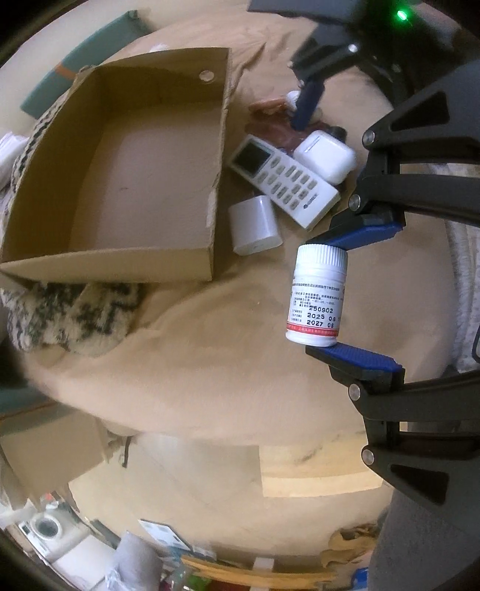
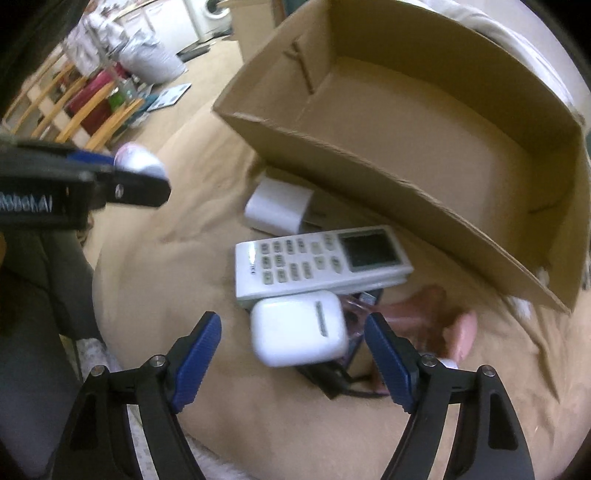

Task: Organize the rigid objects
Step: 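Grasp the white red-labelled pill bottle with the left gripper while the right grasps the earbud case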

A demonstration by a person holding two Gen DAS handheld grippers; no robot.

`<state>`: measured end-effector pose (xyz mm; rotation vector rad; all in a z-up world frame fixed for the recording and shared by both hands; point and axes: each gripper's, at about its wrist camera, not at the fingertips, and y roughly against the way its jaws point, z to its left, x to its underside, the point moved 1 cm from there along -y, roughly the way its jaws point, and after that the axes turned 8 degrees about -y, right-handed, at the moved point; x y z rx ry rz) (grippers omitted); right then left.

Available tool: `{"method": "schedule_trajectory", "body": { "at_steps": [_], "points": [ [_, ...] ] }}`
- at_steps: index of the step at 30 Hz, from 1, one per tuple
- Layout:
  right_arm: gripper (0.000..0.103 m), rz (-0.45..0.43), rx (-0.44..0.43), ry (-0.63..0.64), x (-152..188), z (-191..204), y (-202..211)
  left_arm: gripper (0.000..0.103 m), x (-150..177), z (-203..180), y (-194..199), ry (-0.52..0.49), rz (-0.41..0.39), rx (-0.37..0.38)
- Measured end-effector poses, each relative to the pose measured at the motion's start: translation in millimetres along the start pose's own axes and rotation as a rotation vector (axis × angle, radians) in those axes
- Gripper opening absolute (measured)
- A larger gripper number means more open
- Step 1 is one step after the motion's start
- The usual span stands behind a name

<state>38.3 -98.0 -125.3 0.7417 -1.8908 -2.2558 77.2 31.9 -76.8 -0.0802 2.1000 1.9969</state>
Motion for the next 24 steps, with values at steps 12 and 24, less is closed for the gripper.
{"method": "schedule_trajectory", "body": {
  "at_steps": [12,24],
  "points": [
    [0.023,0.007,-0.002,-0.046,9,-8,4,0.044,7,2,-7,-0.011,-0.025,-0.039],
    [0.032,0.030,-0.109,-0.248,4,-49,-1,0.044,8,0,-8,-0.013,-0.024,-0.042]
  ]
}}
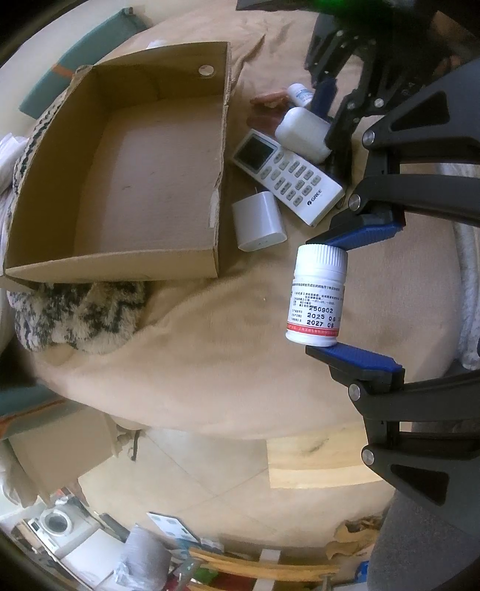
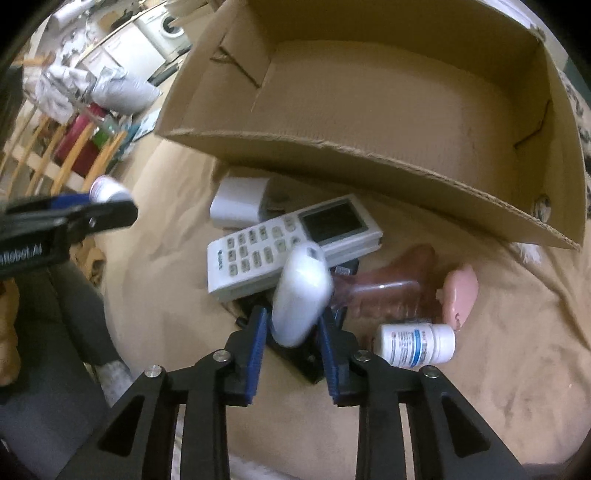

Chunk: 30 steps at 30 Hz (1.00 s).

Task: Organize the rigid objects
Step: 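Grasp the white red-labelled pill bottle with the left gripper while the right grasps the earbud case, then lower the pill bottle and earbud case into the box and open both grippers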

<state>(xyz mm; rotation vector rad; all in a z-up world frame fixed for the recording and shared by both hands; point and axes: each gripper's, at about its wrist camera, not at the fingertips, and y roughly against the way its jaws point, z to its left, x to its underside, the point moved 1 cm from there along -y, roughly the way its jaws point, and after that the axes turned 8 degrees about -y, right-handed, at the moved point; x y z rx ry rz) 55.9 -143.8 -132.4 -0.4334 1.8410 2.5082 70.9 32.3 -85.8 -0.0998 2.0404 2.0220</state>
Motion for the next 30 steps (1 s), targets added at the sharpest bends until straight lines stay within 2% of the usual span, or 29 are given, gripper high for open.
{"method": "schedule_trajectory", "body": {
  "at_steps": [6,8,14,20,23,30],
  "points": [
    [0.031,-0.009,-0.027,-0.069,-14,0,-12,0.044,-1,0,-1,-0.004,0.001,-0.004],
    [0.022,-0.011,-0.031,-0.059,-12,2,-11,0.044,0,0,-1,-0.003,-0.002,-0.007],
    [0.022,-0.077,-0.059,-0.060,1,-7,27,0.044,0,-4,0,-0.011,-0.021,-0.026],
    [0.022,-0.182,-0.084,-0.106,-4,-21,70,0.044,-1,-6,11,-0.013,-0.072,-0.072],
    [0.022,-0.235,-0.077,-0.118,-7,-33,90,0.044,-7,-6,25,-0.006,-0.127,-0.090],
    [0.022,-0.340,-0.027,-0.136,-48,-55,112,0.044,-35,-19,50,0.013,-0.231,-0.068]
  ]
}}
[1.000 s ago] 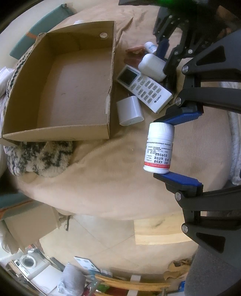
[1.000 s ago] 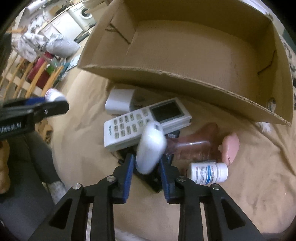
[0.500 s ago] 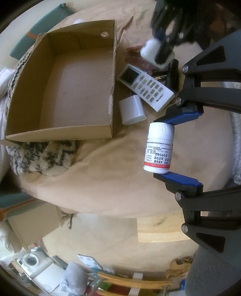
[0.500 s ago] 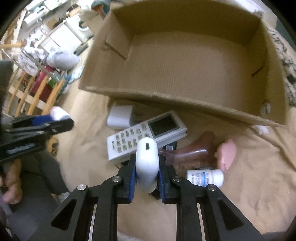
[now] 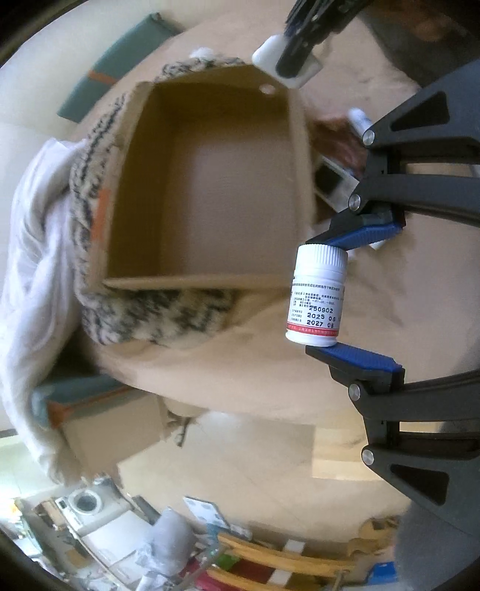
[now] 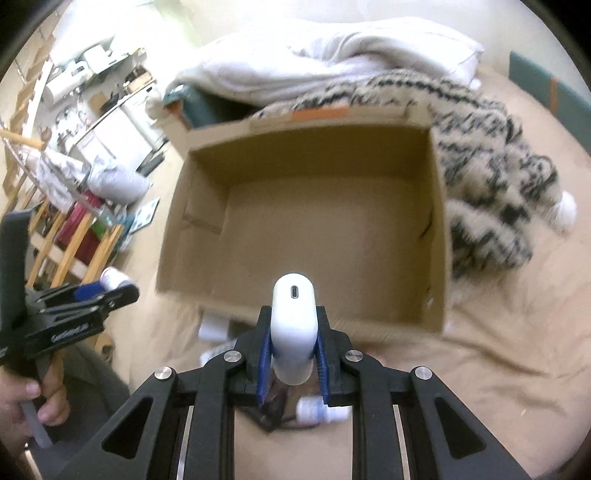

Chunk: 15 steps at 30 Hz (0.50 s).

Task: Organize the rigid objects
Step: 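Lower the pill bottle and earbud case into the box and open both grippers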

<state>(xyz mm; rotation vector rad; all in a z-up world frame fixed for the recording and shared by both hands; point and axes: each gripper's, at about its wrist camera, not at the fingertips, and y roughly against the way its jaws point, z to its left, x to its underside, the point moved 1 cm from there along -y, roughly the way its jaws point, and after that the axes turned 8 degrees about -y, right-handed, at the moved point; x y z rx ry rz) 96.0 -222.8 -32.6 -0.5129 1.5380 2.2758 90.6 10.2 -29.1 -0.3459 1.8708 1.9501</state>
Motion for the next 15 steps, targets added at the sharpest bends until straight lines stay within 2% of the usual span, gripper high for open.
{"method": "schedule_trajectory", "body": {
  "at_steps": [6,12,15],
  "points": [
    [0.022,-0.038,0.015,-0.021,-27,-12,-16,0.044,-32,-32,2,-0.077,-0.070,-0.013],
    [0.022,-0.005,0.011,-0.054,-30,-16,-39,0.044,-51,-42,-31,-0.036,-0.027,-0.035],
    [0.022,0.020,0.046,-0.046,-27,-17,-49,0.044,-54,-49,-47,-0.056,-0.015,-0.065]
  ]
}}
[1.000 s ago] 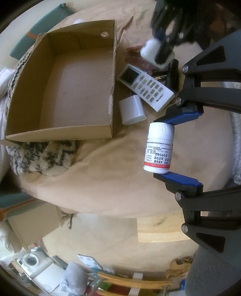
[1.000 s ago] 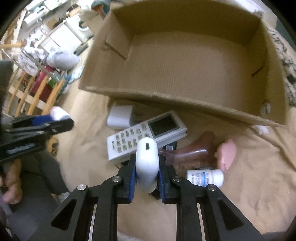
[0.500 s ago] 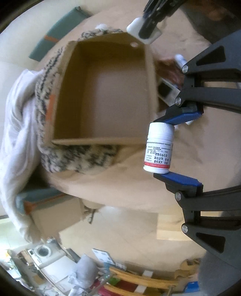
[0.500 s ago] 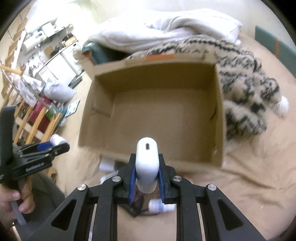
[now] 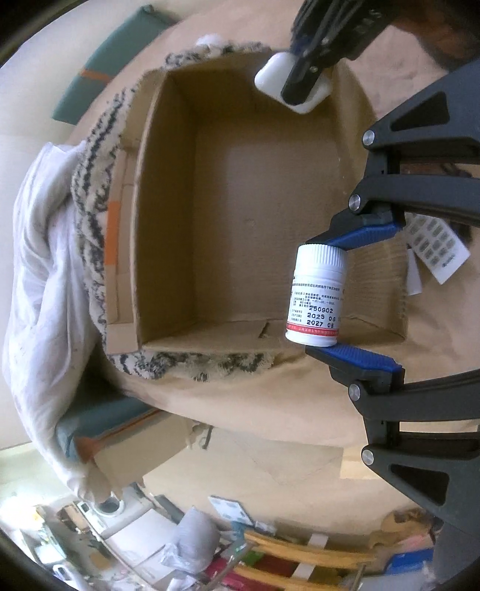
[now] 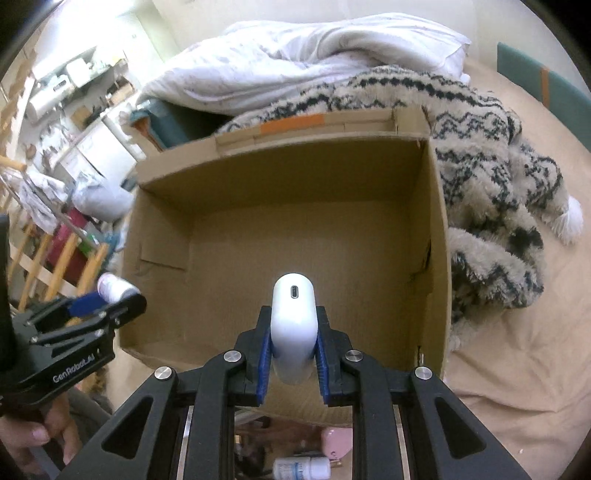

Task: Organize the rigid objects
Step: 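Lower the pill bottle and earbud case into the box and open both grippers, then grasp the white charger plug with the left gripper while the right grasps a blue-labelled pill bottle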

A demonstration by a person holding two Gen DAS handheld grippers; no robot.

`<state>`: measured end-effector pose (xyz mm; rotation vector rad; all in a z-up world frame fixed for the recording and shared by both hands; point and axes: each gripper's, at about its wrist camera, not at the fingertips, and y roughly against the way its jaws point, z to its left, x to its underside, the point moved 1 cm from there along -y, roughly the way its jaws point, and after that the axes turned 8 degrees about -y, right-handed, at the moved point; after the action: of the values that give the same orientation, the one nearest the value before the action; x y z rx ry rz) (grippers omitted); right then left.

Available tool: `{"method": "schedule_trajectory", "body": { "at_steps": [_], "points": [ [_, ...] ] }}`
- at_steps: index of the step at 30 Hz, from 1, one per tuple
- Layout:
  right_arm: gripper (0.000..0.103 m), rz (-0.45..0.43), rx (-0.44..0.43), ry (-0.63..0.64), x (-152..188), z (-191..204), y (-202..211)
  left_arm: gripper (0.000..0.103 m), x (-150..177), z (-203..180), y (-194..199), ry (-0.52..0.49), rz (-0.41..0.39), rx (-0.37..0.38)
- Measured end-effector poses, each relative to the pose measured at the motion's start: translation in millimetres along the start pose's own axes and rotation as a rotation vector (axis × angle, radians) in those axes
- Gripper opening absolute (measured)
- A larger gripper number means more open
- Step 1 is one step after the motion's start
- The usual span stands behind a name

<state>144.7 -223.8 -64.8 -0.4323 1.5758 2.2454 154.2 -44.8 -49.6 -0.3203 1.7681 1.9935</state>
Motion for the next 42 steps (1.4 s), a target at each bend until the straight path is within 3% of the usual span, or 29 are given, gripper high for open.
{"method": "schedule_trajectory", "body": {
  "at_steps": [13,24,29,30,33,36,42],
  "points": [
    [0.022,0.077,0.030,-0.019,5,-3,-18,0.044,-7,-14,-31,-0.023,0.044,-0.014],
    [0.022,0.039,-0.013,-0.058,0,-7,-8,0.045,-7,-13,-33,-0.005,0.070,-0.003],
    [0.025,0.002,-0.043,-0.065,-4,-7,4,0.066,-4,-13,-27,0.012,0.064,0.033],
    [0.030,-0.003,-0.053,-0.073,-4,-8,6,0.069,-4,-14,-26,0.011,0.066,0.024],
    [0.059,-0.021,-0.086,-0.095,-7,-10,15,0.070,-2,-14,-19,0.012,0.058,0.006],
    [0.062,-0.052,-0.119,-0.108,-9,-8,24,0.070,0,-11,-11,0.026,0.047,0.018],
    [0.090,-0.076,-0.144,-0.153,-10,-13,35,0.070,2,-1,6,0.045,0.024,0.025]
  ]
}}
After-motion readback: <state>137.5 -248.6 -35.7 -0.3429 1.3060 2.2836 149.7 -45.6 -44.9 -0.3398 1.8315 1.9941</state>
